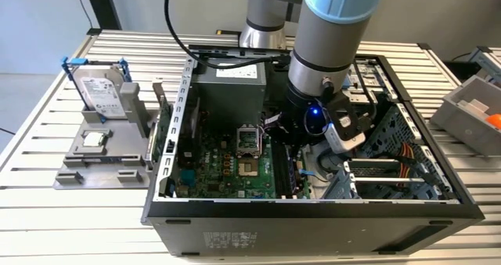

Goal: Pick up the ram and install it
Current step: 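Insert the ram into the slot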

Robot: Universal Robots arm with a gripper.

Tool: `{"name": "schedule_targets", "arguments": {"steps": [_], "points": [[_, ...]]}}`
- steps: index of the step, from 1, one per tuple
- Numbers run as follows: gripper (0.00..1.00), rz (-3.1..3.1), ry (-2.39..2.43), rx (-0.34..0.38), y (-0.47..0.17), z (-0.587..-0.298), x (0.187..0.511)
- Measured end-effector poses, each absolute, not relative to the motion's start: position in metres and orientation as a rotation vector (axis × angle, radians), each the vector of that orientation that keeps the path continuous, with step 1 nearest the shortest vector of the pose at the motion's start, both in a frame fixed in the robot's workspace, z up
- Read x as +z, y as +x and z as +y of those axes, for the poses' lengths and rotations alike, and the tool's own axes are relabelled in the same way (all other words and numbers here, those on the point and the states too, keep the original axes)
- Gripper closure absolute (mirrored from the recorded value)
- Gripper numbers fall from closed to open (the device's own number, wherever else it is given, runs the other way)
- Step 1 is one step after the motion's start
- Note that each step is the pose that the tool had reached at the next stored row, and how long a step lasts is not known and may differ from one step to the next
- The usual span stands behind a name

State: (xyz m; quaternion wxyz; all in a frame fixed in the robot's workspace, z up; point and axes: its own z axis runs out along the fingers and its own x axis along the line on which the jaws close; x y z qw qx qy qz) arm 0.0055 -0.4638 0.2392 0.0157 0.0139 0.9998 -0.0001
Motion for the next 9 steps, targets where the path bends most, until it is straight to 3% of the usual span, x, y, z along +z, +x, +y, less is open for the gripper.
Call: {"name": "schedule_targets", "arguments": {"steps": [9], "points": [[1.0, 3.11, 0.043, 0.0, 0.0055, -0.4638, 0.2393]]}}
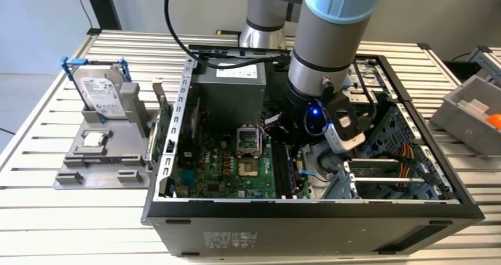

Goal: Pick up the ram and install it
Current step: 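Insert the ram into the slot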

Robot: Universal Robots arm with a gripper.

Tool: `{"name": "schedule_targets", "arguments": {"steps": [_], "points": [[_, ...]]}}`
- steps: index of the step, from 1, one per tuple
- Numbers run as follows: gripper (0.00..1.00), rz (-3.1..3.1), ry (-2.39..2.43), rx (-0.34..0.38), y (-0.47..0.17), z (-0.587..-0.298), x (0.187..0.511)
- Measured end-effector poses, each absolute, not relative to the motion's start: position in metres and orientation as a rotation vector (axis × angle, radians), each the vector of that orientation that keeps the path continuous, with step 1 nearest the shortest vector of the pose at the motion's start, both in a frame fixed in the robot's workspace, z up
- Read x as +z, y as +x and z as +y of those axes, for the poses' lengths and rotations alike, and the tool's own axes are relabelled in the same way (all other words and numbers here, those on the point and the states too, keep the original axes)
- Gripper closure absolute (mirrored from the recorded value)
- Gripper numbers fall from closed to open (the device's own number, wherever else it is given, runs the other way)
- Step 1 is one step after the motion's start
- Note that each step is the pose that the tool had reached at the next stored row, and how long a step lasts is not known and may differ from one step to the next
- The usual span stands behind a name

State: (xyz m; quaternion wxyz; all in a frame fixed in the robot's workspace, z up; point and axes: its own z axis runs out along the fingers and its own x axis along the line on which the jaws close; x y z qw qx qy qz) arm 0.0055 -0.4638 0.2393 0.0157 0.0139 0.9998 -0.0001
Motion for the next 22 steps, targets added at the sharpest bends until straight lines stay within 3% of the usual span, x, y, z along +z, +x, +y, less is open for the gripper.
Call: {"name": "schedule_targets", "arguments": {"steps": [22], "points": [[1.0, 3.11, -0.05, 0.009, 0.0055, -0.4638, 0.2395]]}}
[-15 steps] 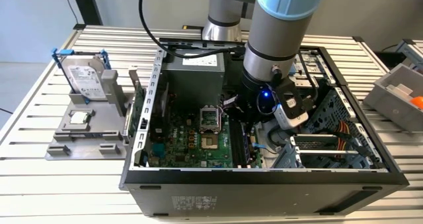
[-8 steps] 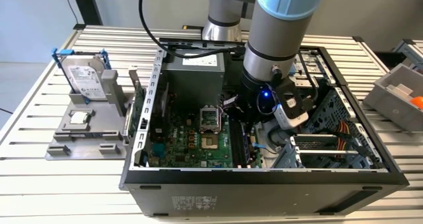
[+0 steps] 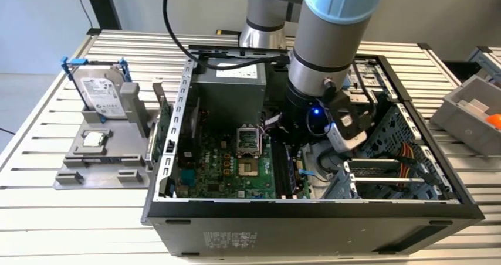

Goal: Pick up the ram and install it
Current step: 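Insert the ram into the slot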

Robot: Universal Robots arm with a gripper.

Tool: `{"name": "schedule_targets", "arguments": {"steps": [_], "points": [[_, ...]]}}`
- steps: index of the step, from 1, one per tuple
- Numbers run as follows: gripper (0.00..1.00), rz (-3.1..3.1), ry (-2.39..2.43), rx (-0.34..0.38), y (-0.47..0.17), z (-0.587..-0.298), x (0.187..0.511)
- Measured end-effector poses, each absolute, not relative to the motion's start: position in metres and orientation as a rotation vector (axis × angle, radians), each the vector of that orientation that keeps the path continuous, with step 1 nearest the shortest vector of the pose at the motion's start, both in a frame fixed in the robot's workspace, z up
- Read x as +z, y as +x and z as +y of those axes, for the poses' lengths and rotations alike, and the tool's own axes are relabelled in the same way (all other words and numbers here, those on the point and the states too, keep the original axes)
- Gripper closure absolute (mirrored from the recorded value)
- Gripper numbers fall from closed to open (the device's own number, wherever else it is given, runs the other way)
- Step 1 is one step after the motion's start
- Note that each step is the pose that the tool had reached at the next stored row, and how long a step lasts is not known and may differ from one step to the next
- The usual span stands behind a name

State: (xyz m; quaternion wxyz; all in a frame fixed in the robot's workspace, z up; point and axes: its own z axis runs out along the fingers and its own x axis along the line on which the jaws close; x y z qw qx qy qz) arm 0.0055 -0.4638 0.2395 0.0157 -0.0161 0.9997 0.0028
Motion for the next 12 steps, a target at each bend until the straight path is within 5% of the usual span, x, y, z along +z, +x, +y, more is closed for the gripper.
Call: {"name": "schedule_targets", "arguments": {"steps": [12], "points": [[1.0, 3.102, -0.213, 0.065, 0.0087, -0.4638, 0.2396]]}}
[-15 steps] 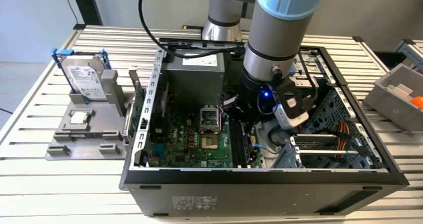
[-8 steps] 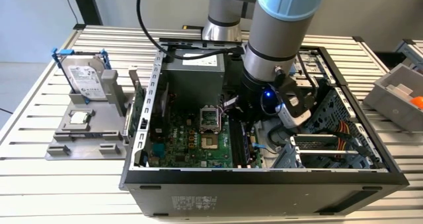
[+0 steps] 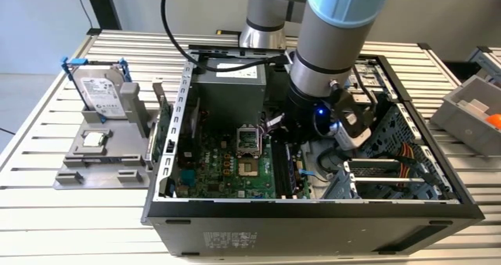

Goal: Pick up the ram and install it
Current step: 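Insert the ram into the slot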

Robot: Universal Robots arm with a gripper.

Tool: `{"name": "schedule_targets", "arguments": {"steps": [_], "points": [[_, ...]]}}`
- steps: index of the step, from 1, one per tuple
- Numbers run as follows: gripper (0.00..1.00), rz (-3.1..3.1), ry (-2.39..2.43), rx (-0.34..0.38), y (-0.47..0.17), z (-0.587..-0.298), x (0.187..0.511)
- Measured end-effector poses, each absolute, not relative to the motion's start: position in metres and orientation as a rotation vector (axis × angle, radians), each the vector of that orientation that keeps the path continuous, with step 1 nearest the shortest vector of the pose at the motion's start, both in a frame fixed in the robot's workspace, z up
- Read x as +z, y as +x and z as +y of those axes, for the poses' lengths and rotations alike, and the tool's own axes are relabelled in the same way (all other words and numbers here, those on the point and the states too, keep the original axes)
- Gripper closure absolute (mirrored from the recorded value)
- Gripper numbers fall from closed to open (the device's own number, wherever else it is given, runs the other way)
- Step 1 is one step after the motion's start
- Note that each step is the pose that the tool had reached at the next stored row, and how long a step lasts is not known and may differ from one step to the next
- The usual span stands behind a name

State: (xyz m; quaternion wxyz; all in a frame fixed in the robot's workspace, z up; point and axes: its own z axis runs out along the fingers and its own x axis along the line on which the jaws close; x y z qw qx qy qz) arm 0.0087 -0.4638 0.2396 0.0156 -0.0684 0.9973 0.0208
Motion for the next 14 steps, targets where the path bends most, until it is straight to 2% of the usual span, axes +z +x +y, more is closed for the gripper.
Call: {"name": "schedule_targets", "arguments": {"steps": [14], "points": [[1.0, 3.076, -0.48, 0.076, 0.0097, -0.4638, 0.2395]]}}
